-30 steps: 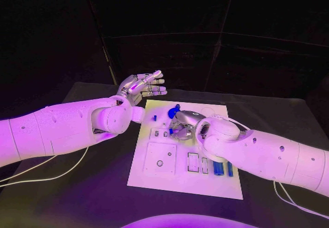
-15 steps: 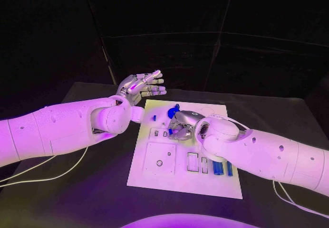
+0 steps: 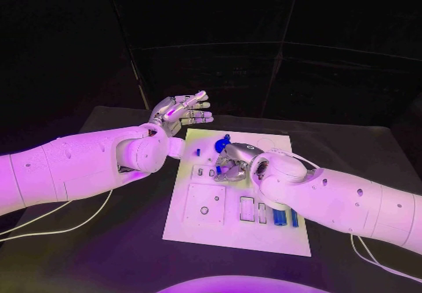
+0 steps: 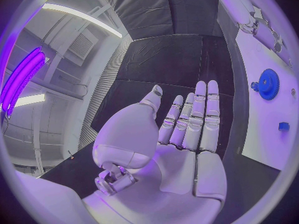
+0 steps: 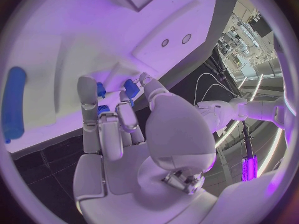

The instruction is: Assemble the parts on the task board

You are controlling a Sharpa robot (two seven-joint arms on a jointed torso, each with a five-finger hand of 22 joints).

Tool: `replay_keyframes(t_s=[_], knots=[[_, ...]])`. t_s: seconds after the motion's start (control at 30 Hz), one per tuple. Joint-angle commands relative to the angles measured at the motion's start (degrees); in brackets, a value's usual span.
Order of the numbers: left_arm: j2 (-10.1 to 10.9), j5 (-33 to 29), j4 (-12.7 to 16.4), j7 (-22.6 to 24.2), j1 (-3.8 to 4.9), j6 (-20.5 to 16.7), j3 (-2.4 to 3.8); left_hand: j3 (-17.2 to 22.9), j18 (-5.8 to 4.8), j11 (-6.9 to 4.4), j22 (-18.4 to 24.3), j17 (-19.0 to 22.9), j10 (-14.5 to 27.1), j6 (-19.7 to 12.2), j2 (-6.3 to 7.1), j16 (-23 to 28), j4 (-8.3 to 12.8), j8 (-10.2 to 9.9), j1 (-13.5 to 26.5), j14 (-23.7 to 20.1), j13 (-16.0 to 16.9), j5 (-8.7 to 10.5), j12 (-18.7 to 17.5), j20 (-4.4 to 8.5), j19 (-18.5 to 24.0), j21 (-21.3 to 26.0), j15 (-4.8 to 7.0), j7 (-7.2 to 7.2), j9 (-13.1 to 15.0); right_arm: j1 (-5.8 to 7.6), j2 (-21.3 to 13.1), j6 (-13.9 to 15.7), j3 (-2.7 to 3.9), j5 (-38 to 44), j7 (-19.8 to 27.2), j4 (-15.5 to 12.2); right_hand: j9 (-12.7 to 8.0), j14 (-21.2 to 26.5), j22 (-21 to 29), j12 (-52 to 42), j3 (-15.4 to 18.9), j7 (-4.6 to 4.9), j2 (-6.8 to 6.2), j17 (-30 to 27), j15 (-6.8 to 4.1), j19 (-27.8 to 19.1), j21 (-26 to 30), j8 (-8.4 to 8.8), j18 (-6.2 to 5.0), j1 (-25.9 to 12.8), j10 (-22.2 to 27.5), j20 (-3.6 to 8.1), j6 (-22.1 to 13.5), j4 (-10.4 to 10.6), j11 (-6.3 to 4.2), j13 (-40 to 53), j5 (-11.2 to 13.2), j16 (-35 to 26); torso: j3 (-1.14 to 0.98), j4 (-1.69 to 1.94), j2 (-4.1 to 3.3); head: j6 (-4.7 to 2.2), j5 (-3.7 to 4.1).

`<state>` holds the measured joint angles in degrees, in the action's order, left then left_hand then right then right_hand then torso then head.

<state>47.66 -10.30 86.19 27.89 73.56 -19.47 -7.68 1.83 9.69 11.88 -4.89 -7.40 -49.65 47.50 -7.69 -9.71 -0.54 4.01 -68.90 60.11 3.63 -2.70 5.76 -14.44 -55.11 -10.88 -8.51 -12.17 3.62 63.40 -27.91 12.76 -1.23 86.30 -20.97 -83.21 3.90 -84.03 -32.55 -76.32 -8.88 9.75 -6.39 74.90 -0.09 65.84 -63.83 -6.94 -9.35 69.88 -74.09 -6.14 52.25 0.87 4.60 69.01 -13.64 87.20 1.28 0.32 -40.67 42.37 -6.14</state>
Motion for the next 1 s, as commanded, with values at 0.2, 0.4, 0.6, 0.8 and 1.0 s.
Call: replay_keyframes(t_s=[0.2, 0.4, 0.6, 0.8, 1.0], knots=[[0.0, 0.2, 0.0, 0.2, 0.09, 0.6, 0.03, -0.1, 0.63, 0.03, 0.1, 0.1, -0.3, 0.2, -0.29, 0.2, 0.4, 0.1, -0.1, 0.2, 0.0, -0.36, -0.1, -0.18, -0.3, 0.3, -0.16, -2.54, 0.1, 0.09, -0.3, 6.7, 0.01, -0.4, 1.6, -0.2, 0.0, -4.0, 0.2, 0.3, 1.2, 0.06, -0.31, 6.1, 0.43, -0.3, 0.5, 0.46, -0.08, 0.8, 0.7, -0.11, -1.2, 0.2, 0.25, -0.4, -0.5, -0.4, -0.04, 0.03, 0.01, -0.15, -0.06], [0.2, 0.2, 0.0, -0.2, 0.09, 0.7, 0.03, -0.1, 0.63, 0.03, 0.1, 0.1, -0.3, 0.3, -0.30, 0.2, 0.4, 0.1, -0.1, 0.2, 0.0, -0.36, -0.1, -0.18, -0.4, 0.3, -0.16, -2.54, 0.1, 0.09, -0.9, 8.6, 0.01, -1.5, 3.9, -0.9, 0.1, -4.0, 0.5, 0.4, 1.7, 0.07, -0.19, 5.9, 0.46, -0.4, 0.6, 0.35, -0.13, 1.0, 0.9, -0.15, -1.2, 0.3, 0.28, -0.6, -0.7, -0.5, -0.03, 0.03, 0.06, -0.36, 0.09], [0.7, 0.7, -0.2, -1.6, 0.10, 2.6, 0.03, -0.1, 0.63, 0.03, 0.1, 0.1, -0.3, -0.1, -0.29, 0.2, 0.4, 0.0, -0.1, 0.2, 0.0, -0.36, -0.1, -0.18, -0.4, 0.3, -0.16, -2.56, 0.0, 0.14, -3.3, 9.4, 0.04, -2.8, 6.2, -3.4, 0.1, -3.6, 2.6, 1.0, 6.2, 0.49, -0.46, 4.4, 0.81, -1.5, 2.0, 0.13, -0.43, 0.4, 2.1, -0.49, -2.6, 2.4, 0.69, -1.8, -0.4, -1.1, 0.11, 0.03, 0.17, -0.48, 0.06], [1.5, 4.5, -0.2, -1.3, 0.11, 3.6, 0.03, -0.1, 0.81, -0.81, 0.0, -0.6, -4.2, 0.8, -0.32, -1.2, 0.6, 0.1, -0.1, 2.4, 0.5, -0.39, 2.1, 0.34, -2.0, 0.0, 0.70, -2.16, 0.1, 1.92, -7.9, 5.1, 0.10, -11.3, 15.1, -6.8, 0.4, -2.6, 8.3, 1.5, 8.6, 0.22, 2.60, 0.5, 0.69, -4.3, 5.3, -1.39, -1.31, 3.1, 3.3, -0.48, -2.1, 3.8, 0.53, -3.0, 0.2, -2.9, 0.01, 0.01, 0.40, -0.79, -0.07], [2.1, 11.4, -1.5, -4.3, 0.17, 3.5, 0.03, -0.3, 0.93, -5.79, -3.9, -8.2, -15.8, 8.4, 0.78, -15.1, 1.5, 4.1, -0.9, 20.4, 3.2, -0.55, 8.9, 6.01, -16.1, -8.1, 6.71, 1.71, 1.3, 5.62, -12.6, 2.0, 0.20, -23.7, 22.2, -8.0, 0.4, -2.2, 8.7, 2.6, 8.7, 0.08, 4.54, -1.3, 0.48, -4.5, 6.0, -2.12, -1.30, 5.2, 4.7, -0.29, -2.0, 3.5, 0.30, -4.7, 0.5, -3.9, -0.31, -0.22, 1.37, -0.53, -0.14]])
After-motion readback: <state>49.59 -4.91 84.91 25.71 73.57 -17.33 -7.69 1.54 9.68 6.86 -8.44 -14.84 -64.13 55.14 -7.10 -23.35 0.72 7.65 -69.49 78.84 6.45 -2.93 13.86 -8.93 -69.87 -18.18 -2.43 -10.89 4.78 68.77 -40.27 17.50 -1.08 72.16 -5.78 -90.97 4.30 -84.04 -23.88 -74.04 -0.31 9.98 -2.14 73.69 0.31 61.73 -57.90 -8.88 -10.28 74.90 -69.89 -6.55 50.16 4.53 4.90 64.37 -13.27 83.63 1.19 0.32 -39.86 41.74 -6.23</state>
